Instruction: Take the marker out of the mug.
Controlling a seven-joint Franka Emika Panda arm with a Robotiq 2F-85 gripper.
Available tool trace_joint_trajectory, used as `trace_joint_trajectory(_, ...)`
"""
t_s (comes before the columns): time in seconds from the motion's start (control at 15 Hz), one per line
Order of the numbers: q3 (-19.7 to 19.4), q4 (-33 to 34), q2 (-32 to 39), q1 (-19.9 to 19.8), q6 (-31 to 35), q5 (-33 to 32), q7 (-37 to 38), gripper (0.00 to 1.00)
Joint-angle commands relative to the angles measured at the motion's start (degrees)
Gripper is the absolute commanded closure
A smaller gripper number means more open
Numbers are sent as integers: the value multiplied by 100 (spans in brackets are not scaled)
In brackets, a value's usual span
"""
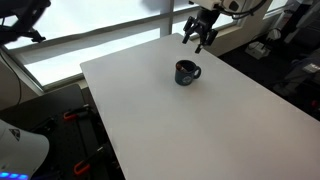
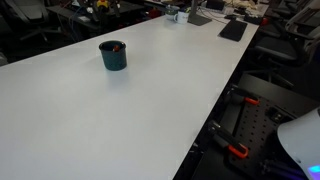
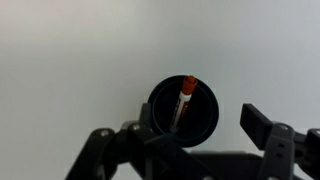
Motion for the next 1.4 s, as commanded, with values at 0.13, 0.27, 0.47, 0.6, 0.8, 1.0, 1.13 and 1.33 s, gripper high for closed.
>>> trace_joint_trajectory(0.13, -70, 866, 620, 114, -344, -130, 240, 16)
trace_joint_trajectory(0.27, -85, 989, 754, 153, -350, -173, 222, 14)
trace_joint_trajectory(0.47, -100, 1136, 919, 233, -404, -283, 193, 15)
trace_joint_trajectory(0.6, -93, 1229, 1018, 278, -465, -356, 173, 19)
trace_joint_trajectory(0.8, -88, 1336, 1128, 321, -572, -420, 140, 31)
trace_joint_trajectory(1.0, -74, 1400, 1213, 292, -654, -438, 107, 33)
trace_joint_trajectory(1.13, -66, 1438, 1269, 244, -714, -416, 91, 33)
trace_joint_trajectory(1.33, -60, 1495, 1342, 163, -751, -373, 95, 35)
